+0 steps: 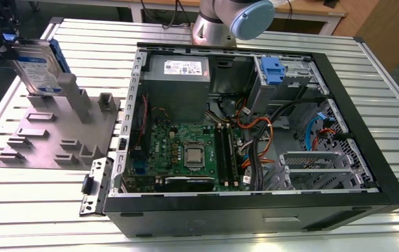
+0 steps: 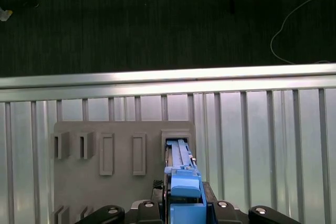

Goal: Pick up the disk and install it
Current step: 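Pick up the disk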

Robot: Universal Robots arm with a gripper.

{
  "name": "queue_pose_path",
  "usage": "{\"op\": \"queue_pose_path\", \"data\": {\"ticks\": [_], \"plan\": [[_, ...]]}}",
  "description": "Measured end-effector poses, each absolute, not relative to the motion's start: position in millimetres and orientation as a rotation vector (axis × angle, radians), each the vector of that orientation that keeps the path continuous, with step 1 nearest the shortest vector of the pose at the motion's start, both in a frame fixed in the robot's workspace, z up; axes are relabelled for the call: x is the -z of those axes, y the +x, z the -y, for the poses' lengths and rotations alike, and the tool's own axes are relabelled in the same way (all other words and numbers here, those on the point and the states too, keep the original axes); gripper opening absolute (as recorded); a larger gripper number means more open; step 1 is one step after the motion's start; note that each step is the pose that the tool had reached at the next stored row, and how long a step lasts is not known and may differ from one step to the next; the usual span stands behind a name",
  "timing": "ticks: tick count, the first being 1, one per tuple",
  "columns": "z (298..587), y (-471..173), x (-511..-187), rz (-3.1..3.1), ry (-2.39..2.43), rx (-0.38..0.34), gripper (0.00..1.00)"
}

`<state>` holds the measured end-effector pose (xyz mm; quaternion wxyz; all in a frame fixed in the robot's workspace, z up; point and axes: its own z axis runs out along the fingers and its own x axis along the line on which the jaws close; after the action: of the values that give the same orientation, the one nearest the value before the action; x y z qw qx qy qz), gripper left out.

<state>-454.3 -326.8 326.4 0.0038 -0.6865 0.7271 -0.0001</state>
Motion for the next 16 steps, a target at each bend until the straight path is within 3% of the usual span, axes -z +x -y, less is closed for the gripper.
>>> {"op": "queue_pose_path", "data": {"ticks": [16], "plan": [[326.8, -454.3, -329.4, -2.279, -2.152, 0.0, 0.36]]}}
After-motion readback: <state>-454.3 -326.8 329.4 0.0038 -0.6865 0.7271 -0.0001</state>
